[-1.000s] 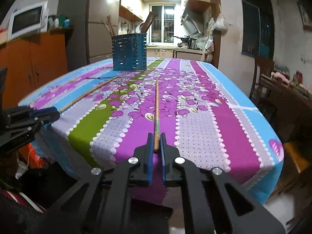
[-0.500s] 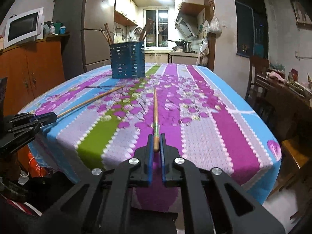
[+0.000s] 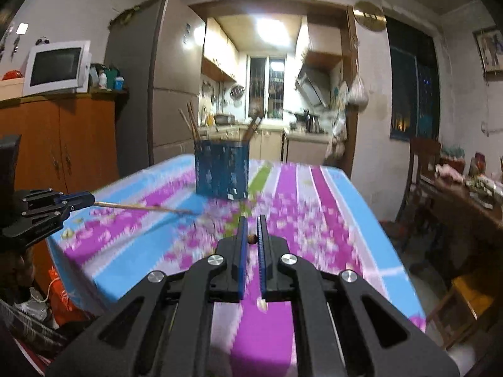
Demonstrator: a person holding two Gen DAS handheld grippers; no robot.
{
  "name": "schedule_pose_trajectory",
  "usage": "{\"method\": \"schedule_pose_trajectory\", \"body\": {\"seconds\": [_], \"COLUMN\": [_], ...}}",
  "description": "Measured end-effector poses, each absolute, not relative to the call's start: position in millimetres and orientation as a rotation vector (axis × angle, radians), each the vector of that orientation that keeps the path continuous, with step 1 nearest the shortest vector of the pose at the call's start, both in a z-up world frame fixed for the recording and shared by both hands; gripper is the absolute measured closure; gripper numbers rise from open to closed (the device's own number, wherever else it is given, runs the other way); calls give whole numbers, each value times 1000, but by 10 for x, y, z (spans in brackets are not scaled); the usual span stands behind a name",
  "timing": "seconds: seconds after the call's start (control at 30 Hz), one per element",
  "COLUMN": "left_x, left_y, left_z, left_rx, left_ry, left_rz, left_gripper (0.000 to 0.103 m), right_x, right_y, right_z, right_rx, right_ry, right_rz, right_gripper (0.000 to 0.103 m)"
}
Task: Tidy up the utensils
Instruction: 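Carry the left gripper's chopstick to the holder while the right gripper carries its own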
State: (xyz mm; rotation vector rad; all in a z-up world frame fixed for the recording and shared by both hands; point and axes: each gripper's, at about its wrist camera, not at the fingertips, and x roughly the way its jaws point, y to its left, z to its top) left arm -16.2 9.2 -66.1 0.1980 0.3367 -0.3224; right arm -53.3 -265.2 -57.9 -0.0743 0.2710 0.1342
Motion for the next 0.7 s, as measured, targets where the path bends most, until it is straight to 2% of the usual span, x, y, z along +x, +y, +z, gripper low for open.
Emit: {"method": "schedule_pose_trajectory", "body": {"seconds": [0.27, 0.7], "left_x": [-27, 265], "left_y": [185, 148], "left_z": [-154, 262], "left_rx": [186, 178], "left_ry": [261, 269], "left_rz": [-331, -339], "left_gripper": [96, 96], "right_x": [-262, 104], "right_y": [-2514, -2200], "right_z": [-205, 246], "right_rx": [-139, -209], "right_ry": [189, 146], "right_rz": [183, 252], "right_gripper": [98, 98]}}
